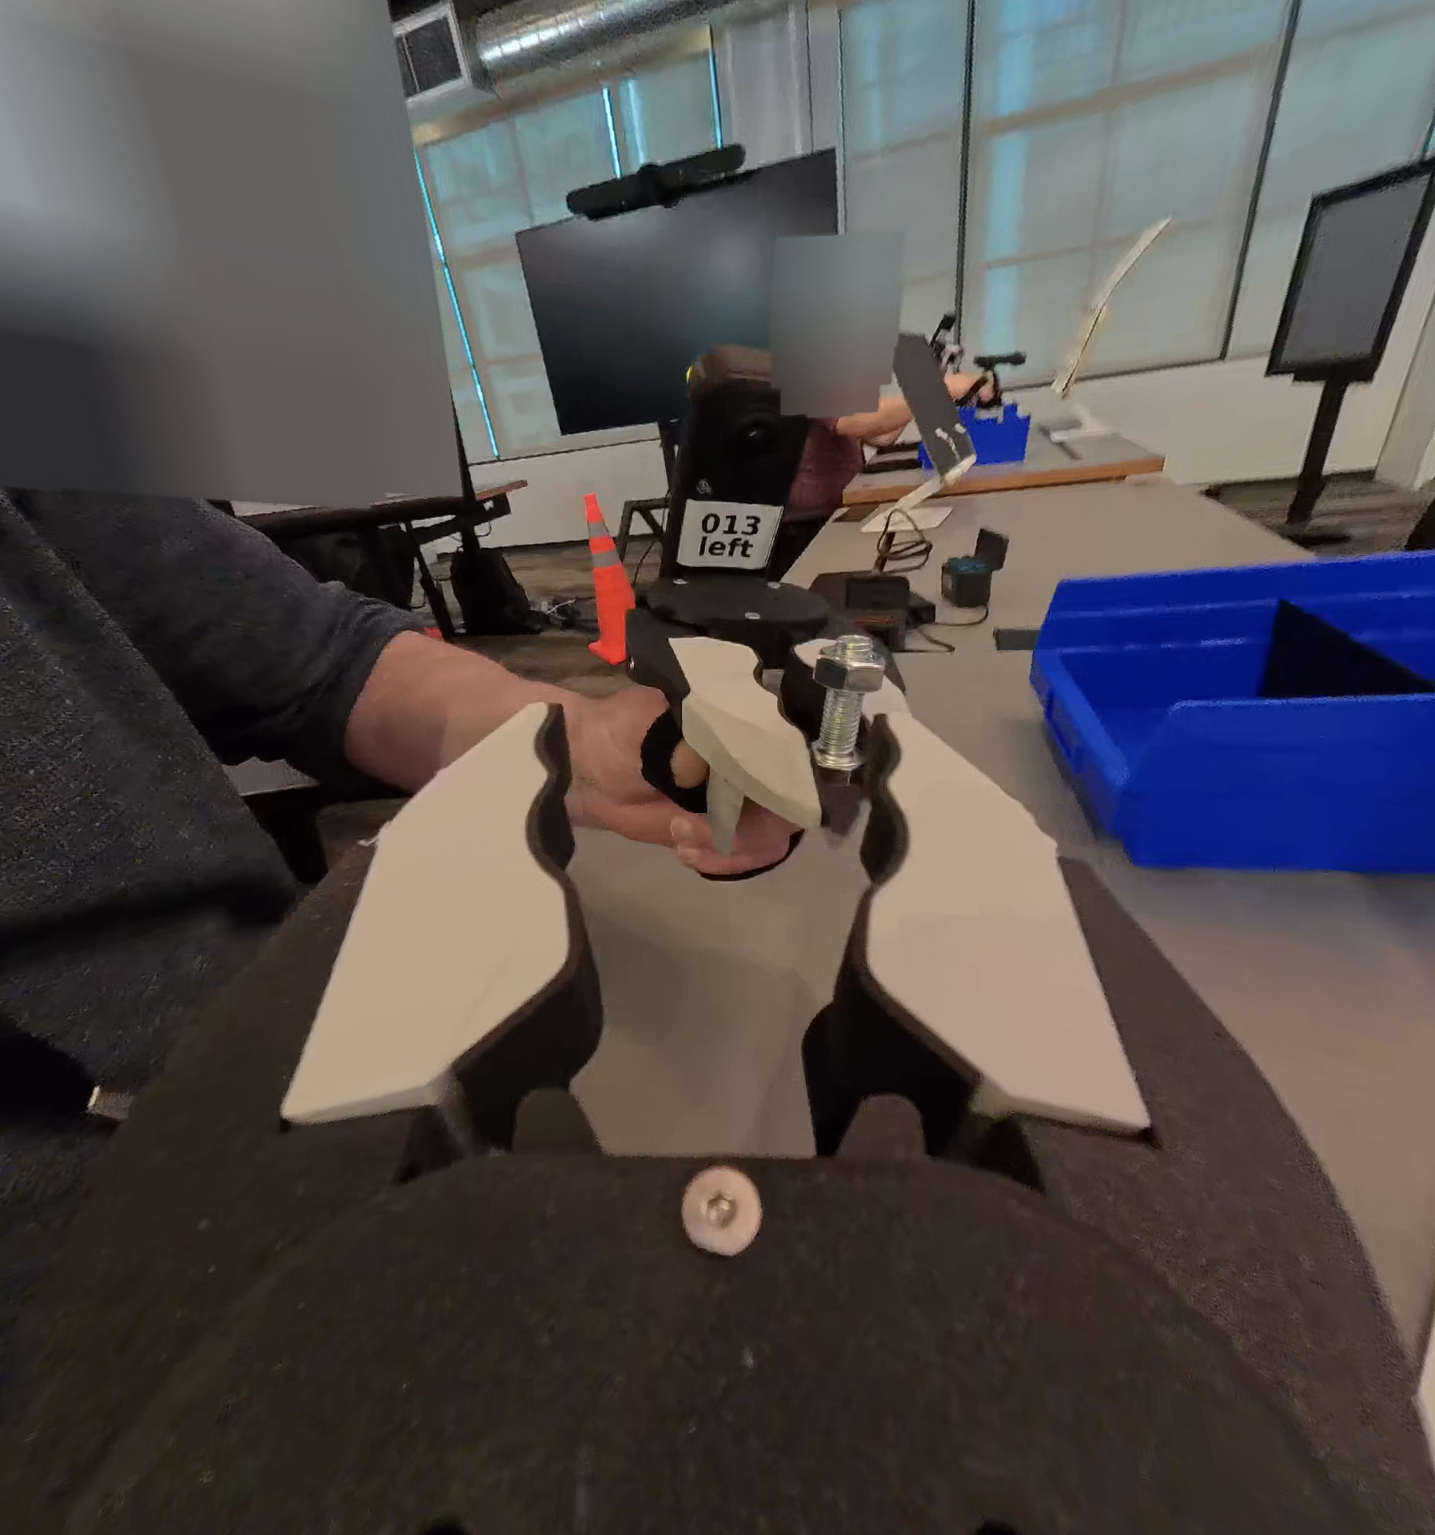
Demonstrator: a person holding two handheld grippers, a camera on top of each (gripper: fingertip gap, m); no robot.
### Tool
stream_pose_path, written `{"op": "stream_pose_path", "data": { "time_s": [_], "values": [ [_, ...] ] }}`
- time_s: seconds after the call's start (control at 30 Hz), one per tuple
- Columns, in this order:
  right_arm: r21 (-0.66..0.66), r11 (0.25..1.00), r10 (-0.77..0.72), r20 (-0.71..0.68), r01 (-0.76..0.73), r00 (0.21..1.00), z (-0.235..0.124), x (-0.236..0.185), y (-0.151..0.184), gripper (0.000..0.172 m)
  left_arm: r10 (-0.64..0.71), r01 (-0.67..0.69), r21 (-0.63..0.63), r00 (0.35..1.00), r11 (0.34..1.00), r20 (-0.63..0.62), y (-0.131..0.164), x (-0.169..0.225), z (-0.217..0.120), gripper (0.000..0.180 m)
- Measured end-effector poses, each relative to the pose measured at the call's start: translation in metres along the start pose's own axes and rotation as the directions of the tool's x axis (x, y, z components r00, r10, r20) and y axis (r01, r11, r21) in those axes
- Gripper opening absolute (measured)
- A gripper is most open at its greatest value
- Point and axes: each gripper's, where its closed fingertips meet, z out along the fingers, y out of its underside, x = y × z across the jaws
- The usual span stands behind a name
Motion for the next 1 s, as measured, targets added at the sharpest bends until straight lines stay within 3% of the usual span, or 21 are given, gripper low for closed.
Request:
{"op": "stream_pose_path", "data": {
  "time_s": [0.2, 0.3, 0.4, 0.47, 0.57, 0.6, 0.7, 0.87, 1.0],
  "values": [
    [-0.005, 1.000, -0.015, -0.062, 0.015, 0.998, 0.010, 0.010, -0.002, 0.067, 0.032, -0.033, -0.023, 0.999, 0.999, -0.037, 0.005, 0.014, 0.008, 0.018],
    [-0.018, 1.000, -0.026, -0.029, 0.026, 0.999, 0.015, 0.006, -0.001, 0.055, 0.036, -0.037, -0.036, 0.999, 0.999, -0.025, 0.005, 0.014, 0.010, 0.018],
    [-0.019, 0.999, -0.049, -0.032, 0.048, 0.998, 0.013, 0.002, -0.002, 0.061, 0.001, -0.001, -0.019, 1.000, 1.000, -0.012, 0.003, 0.007, 0.006, 0.018],
    [0.027, 0.997, -0.070, 0.014, 0.070, 0.997, 0.004, -0.006, -0.008, 0.032, -0.026, 0.026, -0.017, 1.000, 1.000, 0.009, 0.003, -0.002, 0.002, 0.018],
    [-0.005, 0.999, -0.035, -0.080, 0.035, 0.996, 0.001, 0.013, -0.002, 0.051, 0.037, -0.038, -0.036, 0.999, 0.999, -0.025, 0.004, 0.008, 0.004, 0.018],
    [-0.016, 0.999, -0.034, -0.083, 0.033, 0.996, 0.002, 0.015, 0.000, 0.050, 0.047, -0.049, -0.037, 0.998, 0.998, -0.038, 0.003, 0.013, 0.006, 0.018],
    [-0.052, 0.998, -0.044, -0.091, 0.039, 0.995, 0.009, 0.018, 0.006, 0.044, 0.067, -0.071, -0.063, 0.996, 0.996, -0.060, 0.008, 0.021, 0.012, 0.018],
    [-0.073, 0.997, -0.034, -0.056, 0.030, 0.998, 0.014, 0.015, 0.009, 0.019, 0.064, -0.067, -0.052, 0.996, 0.996, -0.058, 0.006, 0.021, 0.011, 0.018],
    [-0.062, 0.998, -0.035, -0.061, 0.032, 0.998, 0.014, 0.015, 0.009, 0.018, 0.062, -0.065, -0.042, 0.996, 0.997, -0.068, 0.006, 0.023, 0.012, 0.018]
  ]
}}
